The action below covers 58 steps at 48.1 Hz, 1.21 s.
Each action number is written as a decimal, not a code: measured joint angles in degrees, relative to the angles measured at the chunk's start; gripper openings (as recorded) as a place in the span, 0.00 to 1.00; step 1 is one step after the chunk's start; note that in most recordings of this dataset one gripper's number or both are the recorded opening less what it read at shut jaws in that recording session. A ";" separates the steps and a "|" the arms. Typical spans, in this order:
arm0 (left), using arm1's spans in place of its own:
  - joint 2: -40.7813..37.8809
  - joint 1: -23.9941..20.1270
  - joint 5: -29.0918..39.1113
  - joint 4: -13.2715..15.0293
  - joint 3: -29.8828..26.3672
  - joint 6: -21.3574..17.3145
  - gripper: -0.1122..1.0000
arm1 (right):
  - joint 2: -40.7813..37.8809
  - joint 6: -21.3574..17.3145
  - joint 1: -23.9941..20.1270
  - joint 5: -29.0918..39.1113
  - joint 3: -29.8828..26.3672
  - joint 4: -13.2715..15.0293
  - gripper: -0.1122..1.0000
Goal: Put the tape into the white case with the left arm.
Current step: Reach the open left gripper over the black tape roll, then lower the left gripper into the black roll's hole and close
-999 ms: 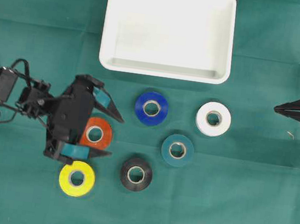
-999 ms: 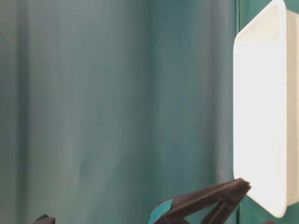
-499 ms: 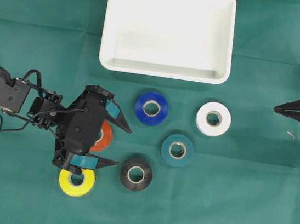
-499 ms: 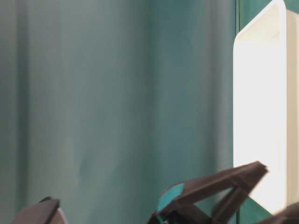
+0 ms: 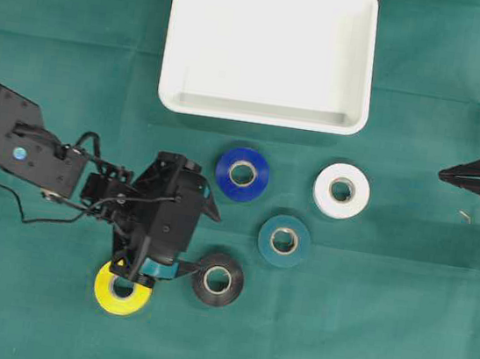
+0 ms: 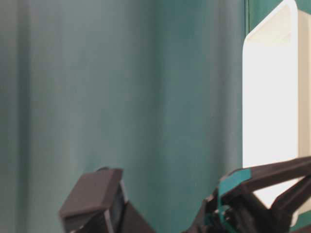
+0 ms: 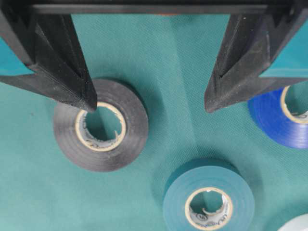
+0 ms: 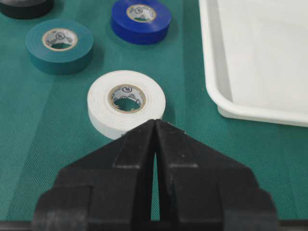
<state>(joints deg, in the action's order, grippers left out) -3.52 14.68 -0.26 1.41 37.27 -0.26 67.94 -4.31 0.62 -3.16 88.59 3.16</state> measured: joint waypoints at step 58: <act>-13.89 0.26 2.02 0.00 -8.17 0.53 0.96 | 0.00 0.00 0.00 0.09 -0.09 0.00 0.02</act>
<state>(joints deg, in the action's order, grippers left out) -17.40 14.94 1.76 1.41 29.09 0.26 67.94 -4.31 0.62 -3.08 88.51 3.16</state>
